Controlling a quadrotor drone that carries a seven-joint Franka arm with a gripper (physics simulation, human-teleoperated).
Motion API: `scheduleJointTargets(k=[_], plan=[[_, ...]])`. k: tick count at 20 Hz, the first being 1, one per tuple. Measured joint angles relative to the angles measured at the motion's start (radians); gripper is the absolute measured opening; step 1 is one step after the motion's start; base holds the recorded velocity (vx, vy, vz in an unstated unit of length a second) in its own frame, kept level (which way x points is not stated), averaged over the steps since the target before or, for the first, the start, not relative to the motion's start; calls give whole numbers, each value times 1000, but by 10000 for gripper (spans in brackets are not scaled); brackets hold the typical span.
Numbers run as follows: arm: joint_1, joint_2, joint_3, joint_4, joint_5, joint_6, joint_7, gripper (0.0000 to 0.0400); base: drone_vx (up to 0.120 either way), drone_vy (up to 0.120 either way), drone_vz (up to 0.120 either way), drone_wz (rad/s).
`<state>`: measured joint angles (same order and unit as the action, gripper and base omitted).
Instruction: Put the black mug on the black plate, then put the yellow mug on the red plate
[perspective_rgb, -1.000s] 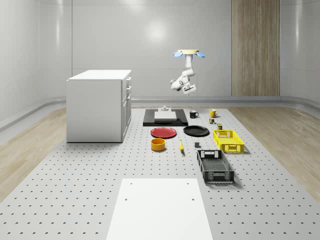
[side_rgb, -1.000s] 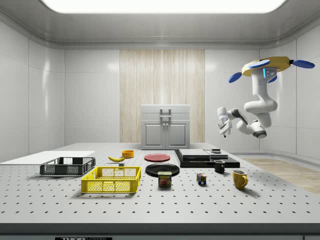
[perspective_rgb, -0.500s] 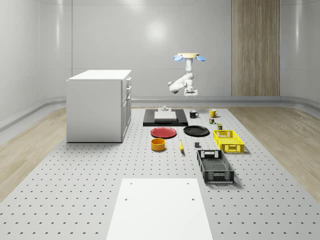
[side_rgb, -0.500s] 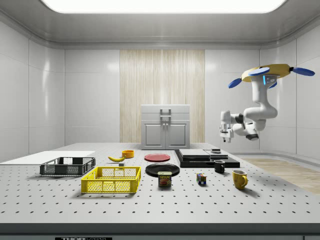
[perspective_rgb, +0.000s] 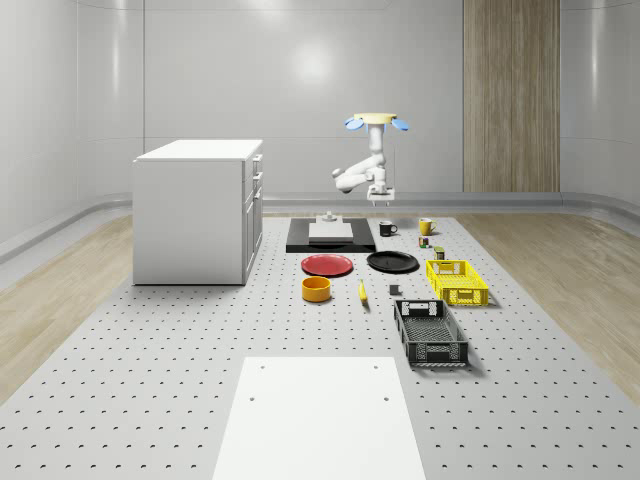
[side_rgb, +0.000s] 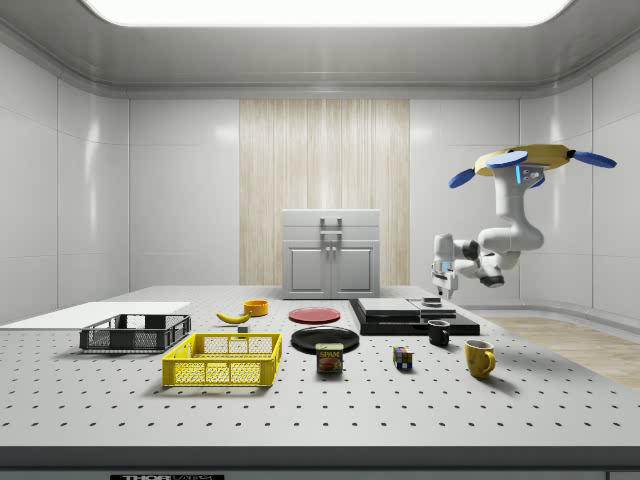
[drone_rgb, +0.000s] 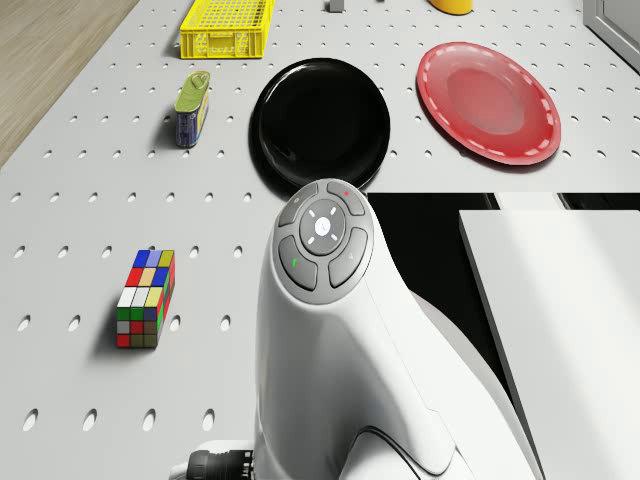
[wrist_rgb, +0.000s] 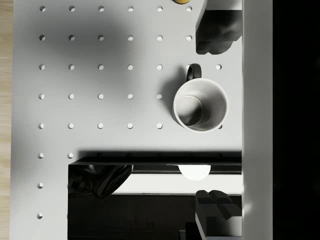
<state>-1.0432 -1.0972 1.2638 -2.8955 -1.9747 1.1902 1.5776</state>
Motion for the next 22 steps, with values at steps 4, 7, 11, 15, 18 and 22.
scheduleJointTargets(k=[4, 7, 11, 15, 18, 22], plan=[[-12, -22, 9, 1, 10, 16, 10, 400, 120, 0, -120, 0], [-19, -37, 15, 2, 18, 30, 16, 400, 120, -67, -120, 0], [-27, -58, 22, 4, 29, 47, 24, 400, 10, -10, -50, 0], [-34, -77, 29, 5, 39, 65, 30, 400, 0, 0, -100, 0], [-39, -92, 33, 6, 46, 78, 35, 400, 0, 0, -120, 0], [-44, -112, 32, 8, 50, 99, 39, 400, 0, 0, -70, 0]])
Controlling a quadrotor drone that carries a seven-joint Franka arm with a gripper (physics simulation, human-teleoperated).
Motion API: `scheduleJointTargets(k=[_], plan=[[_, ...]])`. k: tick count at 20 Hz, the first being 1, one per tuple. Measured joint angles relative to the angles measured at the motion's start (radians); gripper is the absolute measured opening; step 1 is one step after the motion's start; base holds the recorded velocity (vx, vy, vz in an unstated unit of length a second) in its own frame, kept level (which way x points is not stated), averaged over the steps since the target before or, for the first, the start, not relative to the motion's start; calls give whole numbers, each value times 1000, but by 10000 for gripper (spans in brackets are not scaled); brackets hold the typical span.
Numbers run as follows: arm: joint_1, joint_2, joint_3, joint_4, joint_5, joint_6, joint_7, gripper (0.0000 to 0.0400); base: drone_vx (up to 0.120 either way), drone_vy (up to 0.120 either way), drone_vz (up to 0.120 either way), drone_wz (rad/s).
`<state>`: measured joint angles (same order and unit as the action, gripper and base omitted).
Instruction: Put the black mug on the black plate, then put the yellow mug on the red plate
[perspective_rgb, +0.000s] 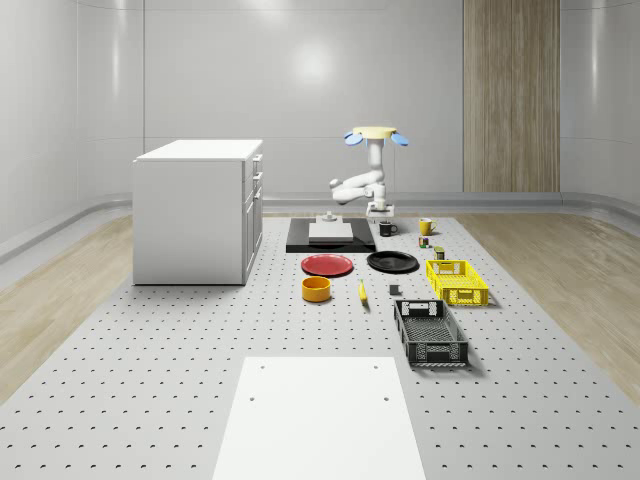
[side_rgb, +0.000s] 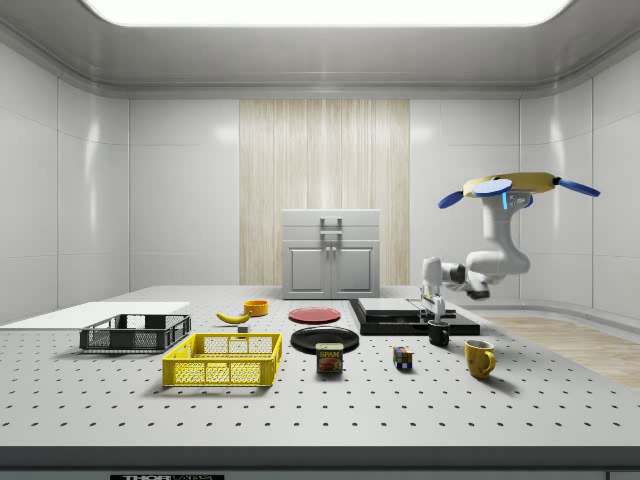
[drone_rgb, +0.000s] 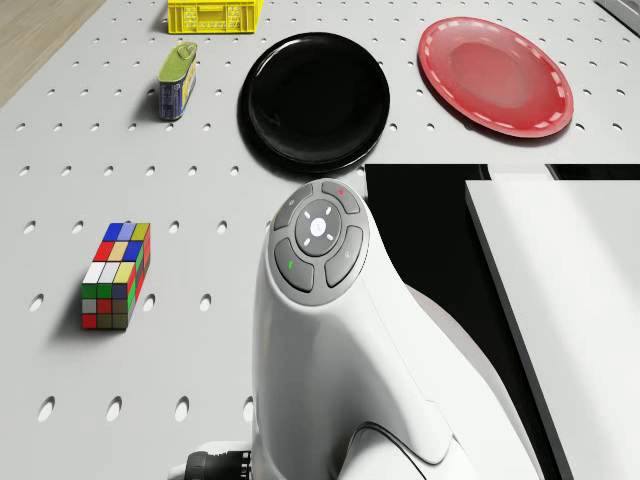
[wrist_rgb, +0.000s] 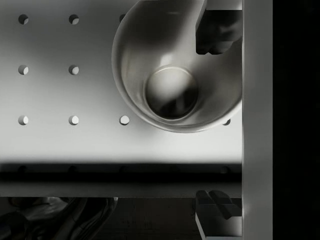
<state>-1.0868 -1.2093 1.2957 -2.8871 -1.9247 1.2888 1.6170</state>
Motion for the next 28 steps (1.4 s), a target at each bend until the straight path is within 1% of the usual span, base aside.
scheduleJointTargets(k=[6, 11, 28], plan=[[7, -42, -55, 12, -44, 58, -10, 400, 0, 0, 0, 0], [15, -68, -75, 19, -57, 90, -21, 400, 0, 0, 0, 0], [-7, -116, -78, 19, -48, 139, 3, 400, 0, 0, 0, 0]])
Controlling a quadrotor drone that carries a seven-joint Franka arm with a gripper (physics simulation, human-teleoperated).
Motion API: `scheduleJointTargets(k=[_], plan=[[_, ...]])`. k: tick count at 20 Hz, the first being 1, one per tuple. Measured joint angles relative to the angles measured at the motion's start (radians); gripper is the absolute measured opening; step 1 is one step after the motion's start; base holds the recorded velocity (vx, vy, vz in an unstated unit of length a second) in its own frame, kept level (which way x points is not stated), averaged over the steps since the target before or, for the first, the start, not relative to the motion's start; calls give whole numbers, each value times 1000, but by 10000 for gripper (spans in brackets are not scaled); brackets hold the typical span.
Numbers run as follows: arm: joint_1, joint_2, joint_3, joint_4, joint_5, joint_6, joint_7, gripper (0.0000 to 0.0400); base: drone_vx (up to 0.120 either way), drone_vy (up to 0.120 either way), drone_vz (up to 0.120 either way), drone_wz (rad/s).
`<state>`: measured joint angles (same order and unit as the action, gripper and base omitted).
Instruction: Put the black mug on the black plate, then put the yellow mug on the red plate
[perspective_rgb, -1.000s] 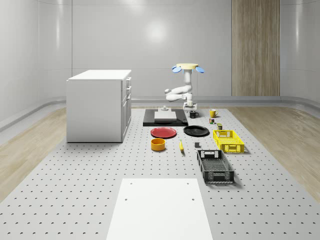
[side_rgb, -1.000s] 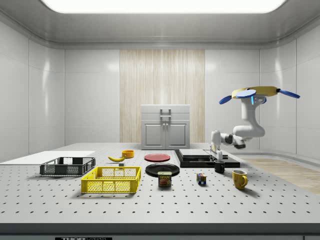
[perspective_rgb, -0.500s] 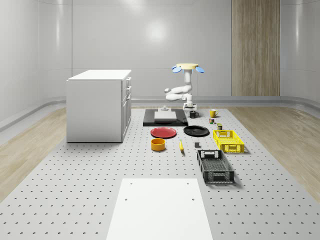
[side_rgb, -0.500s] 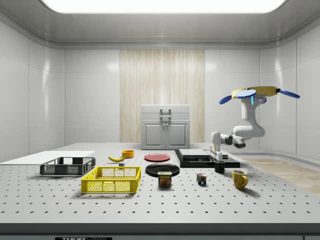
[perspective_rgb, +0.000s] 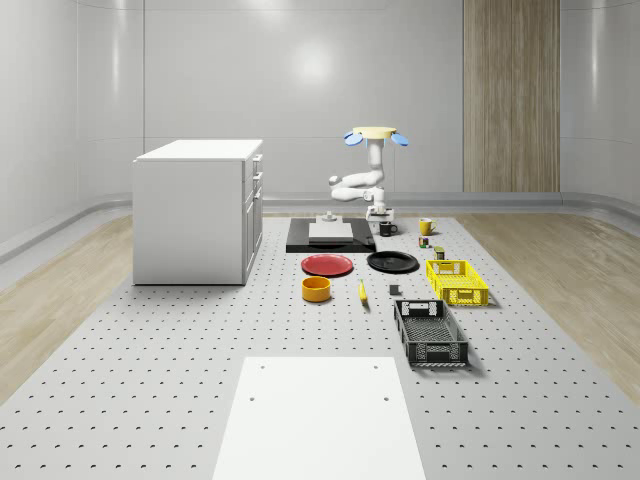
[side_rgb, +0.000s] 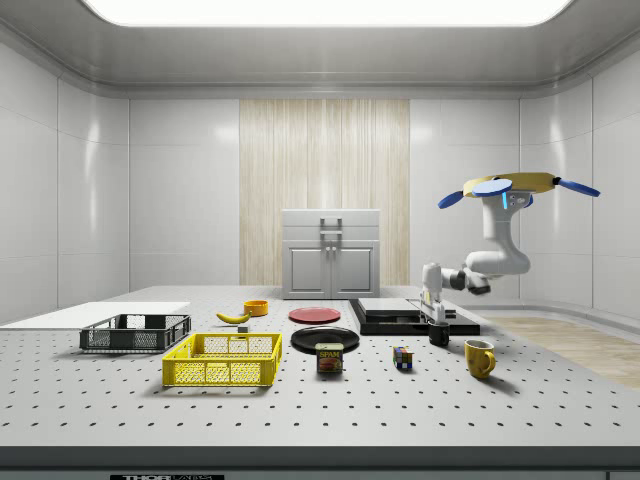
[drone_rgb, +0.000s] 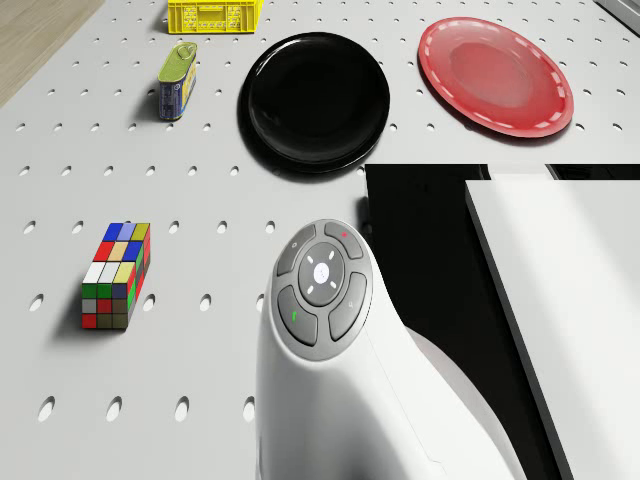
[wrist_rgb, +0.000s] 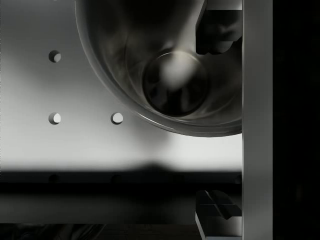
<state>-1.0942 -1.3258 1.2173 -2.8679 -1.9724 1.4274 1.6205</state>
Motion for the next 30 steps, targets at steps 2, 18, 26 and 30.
scheduleJointTargets(k=[2, 18, 26, 30], plan=[[1, -6, 0, -2, 2, 5, 1, 400, 0, 0, 0, 0], [-8, -40, 15, -5, 25, 33, 13, 119, 0, 0, 0, 0], [-17, -46, 106, -21, 115, 12, 29, 111, 30, 0, 80, 0], [-22, -55, 129, -23, 140, 14, 34, 110, 120, 0, 120, 0]])
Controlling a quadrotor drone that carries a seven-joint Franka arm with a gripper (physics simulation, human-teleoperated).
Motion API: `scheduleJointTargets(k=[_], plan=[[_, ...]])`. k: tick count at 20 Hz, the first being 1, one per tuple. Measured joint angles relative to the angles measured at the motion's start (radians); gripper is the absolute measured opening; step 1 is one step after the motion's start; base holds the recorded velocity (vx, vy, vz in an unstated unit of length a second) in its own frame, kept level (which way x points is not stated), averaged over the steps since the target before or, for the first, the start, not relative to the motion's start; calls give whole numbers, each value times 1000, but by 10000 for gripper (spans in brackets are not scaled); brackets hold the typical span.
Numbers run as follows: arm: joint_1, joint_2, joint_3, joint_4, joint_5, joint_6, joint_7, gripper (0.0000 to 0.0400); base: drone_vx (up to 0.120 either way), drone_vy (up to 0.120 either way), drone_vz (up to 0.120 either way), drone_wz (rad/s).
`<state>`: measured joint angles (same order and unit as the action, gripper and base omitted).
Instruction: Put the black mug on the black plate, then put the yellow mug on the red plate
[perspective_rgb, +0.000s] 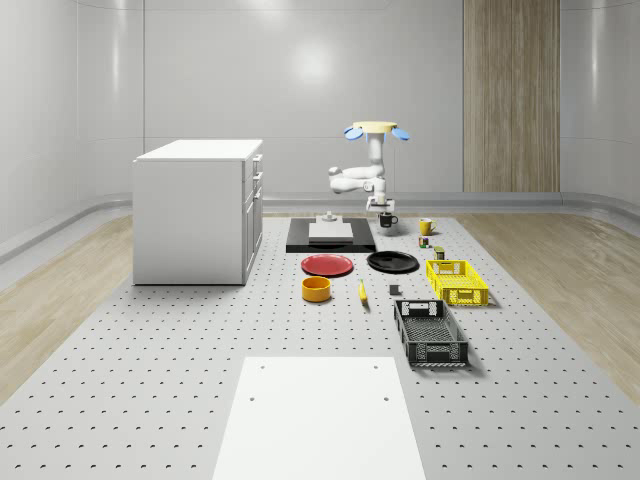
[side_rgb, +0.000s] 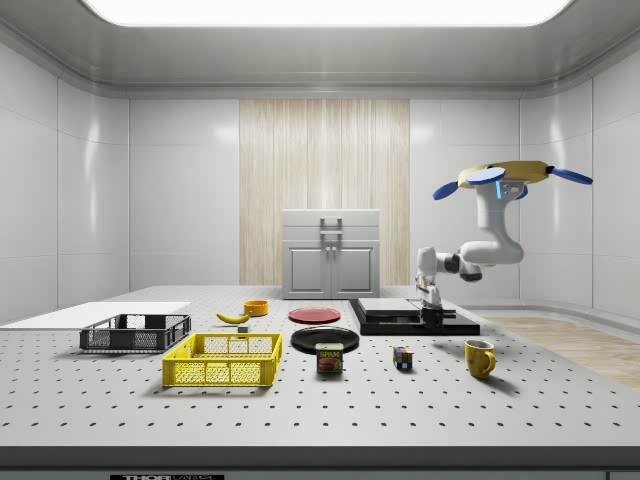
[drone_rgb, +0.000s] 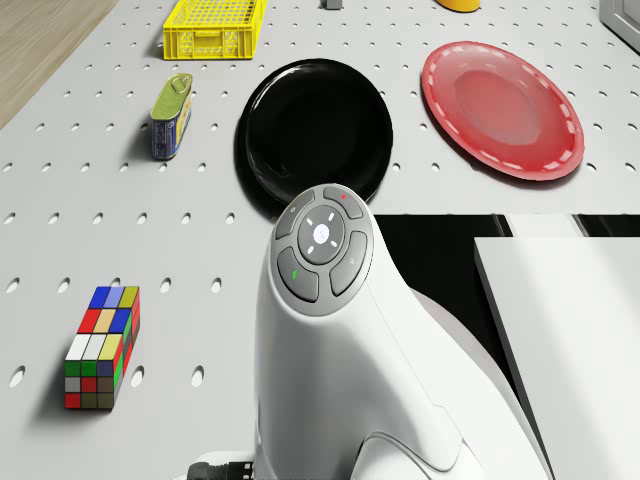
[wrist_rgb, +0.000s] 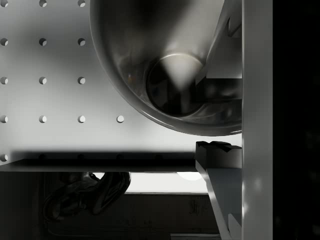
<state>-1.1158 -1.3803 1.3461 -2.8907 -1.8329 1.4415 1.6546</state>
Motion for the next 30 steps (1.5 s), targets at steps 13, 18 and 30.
scheduleJointTargets(k=[13, 18, 30], plan=[[-10, -34, 22, 0, 29, 28, 9, 110, 120, 0, 6, 0], [-12, -47, 24, 1, 35, 40, 11, 110, 120, 0, 0, 0], [-18, -75, 30, 2, 47, 66, 17, 110, 120, 0, 0, 0]])
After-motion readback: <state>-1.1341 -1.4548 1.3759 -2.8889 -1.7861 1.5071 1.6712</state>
